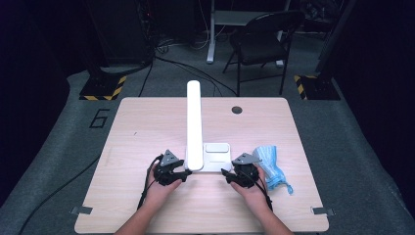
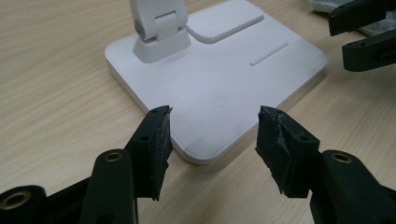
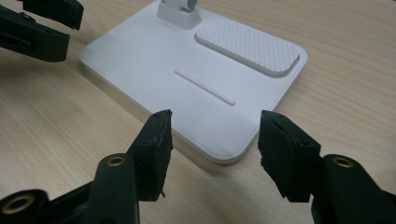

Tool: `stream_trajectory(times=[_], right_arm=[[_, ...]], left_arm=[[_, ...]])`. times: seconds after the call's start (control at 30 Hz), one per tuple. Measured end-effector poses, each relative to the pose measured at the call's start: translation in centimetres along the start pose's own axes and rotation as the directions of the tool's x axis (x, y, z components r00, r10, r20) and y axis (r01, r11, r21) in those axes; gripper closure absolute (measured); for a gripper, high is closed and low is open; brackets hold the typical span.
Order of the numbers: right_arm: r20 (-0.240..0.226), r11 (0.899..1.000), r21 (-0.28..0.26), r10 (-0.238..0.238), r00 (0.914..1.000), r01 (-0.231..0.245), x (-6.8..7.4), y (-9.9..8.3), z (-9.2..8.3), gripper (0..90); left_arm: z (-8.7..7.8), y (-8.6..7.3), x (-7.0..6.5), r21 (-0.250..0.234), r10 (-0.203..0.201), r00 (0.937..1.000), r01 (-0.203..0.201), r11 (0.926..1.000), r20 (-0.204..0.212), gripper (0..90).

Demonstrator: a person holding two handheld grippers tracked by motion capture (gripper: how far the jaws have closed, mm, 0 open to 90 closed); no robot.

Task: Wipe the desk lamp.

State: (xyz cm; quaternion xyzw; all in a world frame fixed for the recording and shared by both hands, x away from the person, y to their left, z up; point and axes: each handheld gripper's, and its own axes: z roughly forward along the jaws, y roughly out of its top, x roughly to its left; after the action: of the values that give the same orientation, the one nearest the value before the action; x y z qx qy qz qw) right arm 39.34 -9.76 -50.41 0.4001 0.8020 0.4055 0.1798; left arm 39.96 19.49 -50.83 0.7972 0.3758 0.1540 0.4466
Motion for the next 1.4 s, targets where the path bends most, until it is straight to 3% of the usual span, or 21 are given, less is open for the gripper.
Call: stream_trajectory(times=[0.27,0.3,0.5,0.77,0.9,1.1,1.4], right_arm=[[0.005,0.997,-0.074,-0.026,0.9997,0.026,0.0,0.4,-2.1,44.7],[-0.004,0.996,-0.088,-0.03,0.9995,0.03,-0.1,0.6,-2.8,44.6],[-0.001,0.991,-0.129,-0.043,0.9991,0.043,-0.2,0.8,-4.5,44.6],[-0.008,0.99,-0.143,-0.016,0.9998,0.015,-0.6,-0.1,-6.5,44.4],[0.0,0.992,-0.125,-0.02,0.9998,0.02,-1.0,-0.9,-7.3,44.3],[0.006,0.995,-0.101,-0.026,0.9996,0.027,-1.4,-2.5,-7.4,44.2],[0.024,0.993,-0.114,0.006,0.9997,-0.003,-1.4,-3.5,-6.8,44.3]], left_arm=[[-1.4,0.7,-0.4,-0.024,0.028,0.9995,-0.027,0.9993,0.017,44.3],[-1.7,1.0,-0.7,-0.044,0.021,0.9995,-0.02,0.9988,0.022,44.2],[-2.3,1.7,-1.2,-0.033,0.03,0.9986,-0.028,0.999,0.045,44.0],[-3.7,2.4,-1.8,-0.036,0.051,0.9978,-0.049,0.9982,0.043,43.9],[-4.7,2.1,-2.0,-0.048,0.033,0.9984,-0.031,0.9983,0.046,43.5],[-5.7,0.9,-1.7,-0.029,0.048,0.9984,-0.047,0.9985,0.029,43.1],[-5.3,-1.3,-0.7,-0.016,0.043,0.9991,-0.042,0.999,0.009,43.5]])
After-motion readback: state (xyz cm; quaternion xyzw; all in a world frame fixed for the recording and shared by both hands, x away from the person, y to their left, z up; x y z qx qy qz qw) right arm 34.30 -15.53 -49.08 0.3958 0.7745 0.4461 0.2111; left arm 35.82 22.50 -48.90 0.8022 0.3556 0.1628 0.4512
